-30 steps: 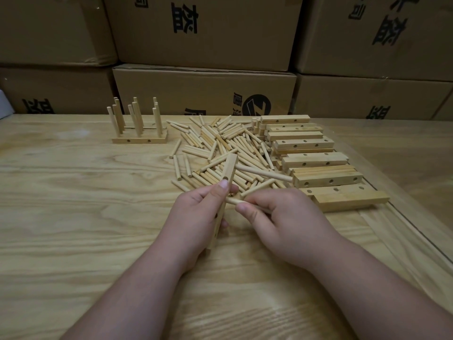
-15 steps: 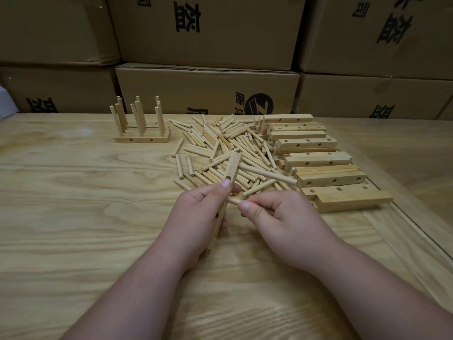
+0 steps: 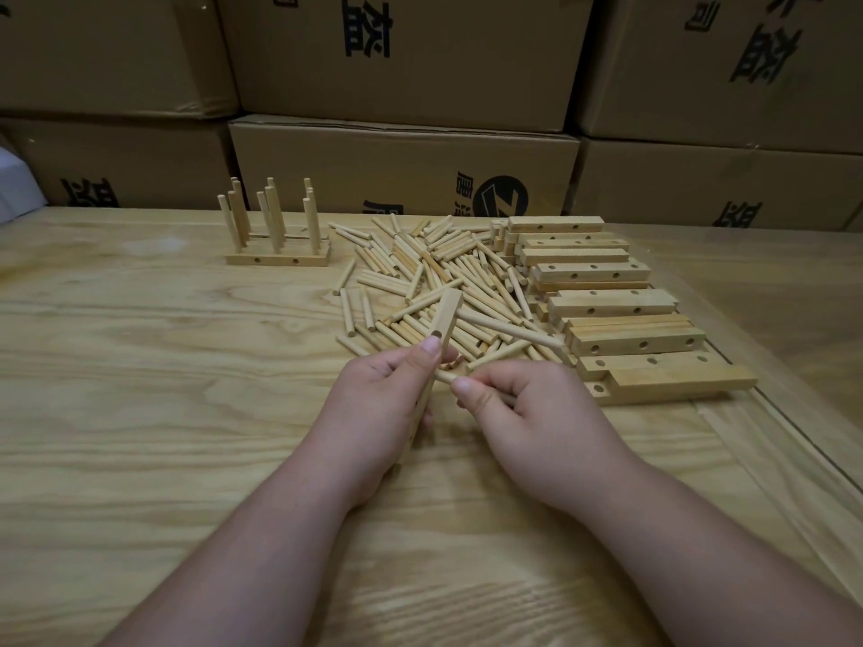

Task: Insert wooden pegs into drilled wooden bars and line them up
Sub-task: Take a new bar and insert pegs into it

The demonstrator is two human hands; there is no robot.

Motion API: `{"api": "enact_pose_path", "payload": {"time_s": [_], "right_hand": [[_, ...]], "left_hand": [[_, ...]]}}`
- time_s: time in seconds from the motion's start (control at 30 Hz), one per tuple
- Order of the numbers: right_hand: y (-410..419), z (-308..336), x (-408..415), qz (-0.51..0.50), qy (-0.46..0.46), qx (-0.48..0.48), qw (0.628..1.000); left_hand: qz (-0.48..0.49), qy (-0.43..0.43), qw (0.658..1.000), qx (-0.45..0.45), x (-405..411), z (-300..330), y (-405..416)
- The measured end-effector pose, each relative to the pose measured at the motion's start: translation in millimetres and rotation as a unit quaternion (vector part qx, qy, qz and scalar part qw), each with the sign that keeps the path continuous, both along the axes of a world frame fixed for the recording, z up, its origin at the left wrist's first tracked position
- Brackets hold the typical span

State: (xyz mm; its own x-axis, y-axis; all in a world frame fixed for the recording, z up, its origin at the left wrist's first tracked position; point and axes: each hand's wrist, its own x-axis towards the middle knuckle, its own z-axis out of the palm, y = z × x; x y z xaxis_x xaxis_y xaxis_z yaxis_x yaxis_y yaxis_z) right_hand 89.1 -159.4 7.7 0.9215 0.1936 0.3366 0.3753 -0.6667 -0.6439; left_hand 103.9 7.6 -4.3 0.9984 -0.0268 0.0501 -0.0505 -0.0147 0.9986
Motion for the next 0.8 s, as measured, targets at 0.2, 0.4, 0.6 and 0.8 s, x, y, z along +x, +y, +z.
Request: {"api": "enact_pose_path", "payload": {"time_s": [0.2, 0.4, 0.6, 0.8], "right_hand": [[-5.3, -2.8, 7.6, -0.067, -0.085, 0.128, 0.986], [-12.5, -5.7, 19.3, -0.108, -0.151, 0.004, 0.983], [-11.2, -11.5, 26.2, -0.102, -0.034, -0.249, 0.963], [-14.0, -16.4, 29.7, -0.12, -0.033, -0.282, 0.951]], "left_hand": [[0.035, 0.026, 0.996, -0.079, 3.5, -1.6, -1.1], [0.046, 0.062, 0.97, -0.229, 14.3, -4.2, 4.0], [0.04, 0.063, 0.965, -0.253, 14.9, -5.2, 4.2], [0.038, 0.062, 0.972, -0.225, 14.0, -5.0, 4.2]]}}
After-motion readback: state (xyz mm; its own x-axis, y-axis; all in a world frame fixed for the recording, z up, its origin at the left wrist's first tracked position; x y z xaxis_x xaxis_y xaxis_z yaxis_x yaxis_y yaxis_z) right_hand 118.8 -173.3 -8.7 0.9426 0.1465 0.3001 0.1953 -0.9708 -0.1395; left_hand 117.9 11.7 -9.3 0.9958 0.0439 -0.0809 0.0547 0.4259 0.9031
